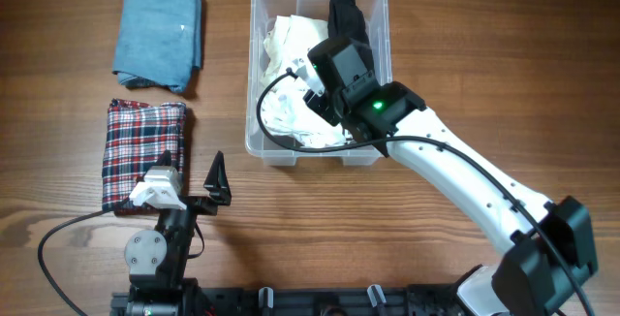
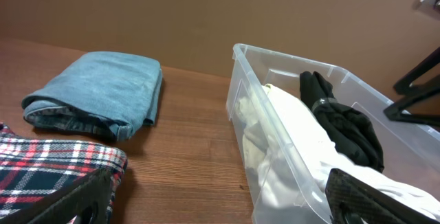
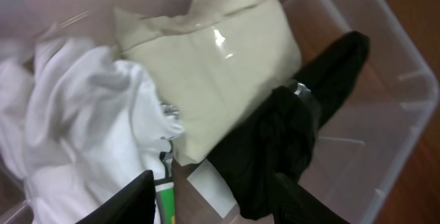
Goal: Pack container
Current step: 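Carry the white t-shirt over the bin and lower it inside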
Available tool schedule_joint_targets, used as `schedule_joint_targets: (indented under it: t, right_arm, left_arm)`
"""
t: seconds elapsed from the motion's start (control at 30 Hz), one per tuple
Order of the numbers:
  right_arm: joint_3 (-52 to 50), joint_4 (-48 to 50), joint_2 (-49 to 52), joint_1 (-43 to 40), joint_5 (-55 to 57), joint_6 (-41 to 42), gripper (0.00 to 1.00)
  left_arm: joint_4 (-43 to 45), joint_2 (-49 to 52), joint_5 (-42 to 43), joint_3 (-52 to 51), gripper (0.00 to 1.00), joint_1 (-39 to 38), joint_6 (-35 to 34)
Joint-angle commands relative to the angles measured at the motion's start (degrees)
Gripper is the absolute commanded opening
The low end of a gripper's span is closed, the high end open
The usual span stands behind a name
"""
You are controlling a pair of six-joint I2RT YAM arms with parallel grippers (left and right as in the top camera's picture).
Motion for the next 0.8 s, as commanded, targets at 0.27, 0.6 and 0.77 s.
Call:
schedule_joint_targets:
  t: [0.27,0.6,0.77]
  right_arm:
    - [2.7,-8.5,-0.8,0.1,-21.0,26.0,0.36]
    - [2.7,-16.9,2.7,0.1,-21.5,32.6,0.18]
    - [2.7,-17.4,8.9,0.1,-26.0,33.5,0.16]
  left_arm:
    - [-0.1,-0.3,-0.3,-0.3,1.00,0.3,-0.1]
    - [-0.2,-0.3,-0.3,-0.3,1.00,0.3,-0.1]
    - [-0.1,-0.3,-0.3,-0.3,1.00,0.3,-0.1]
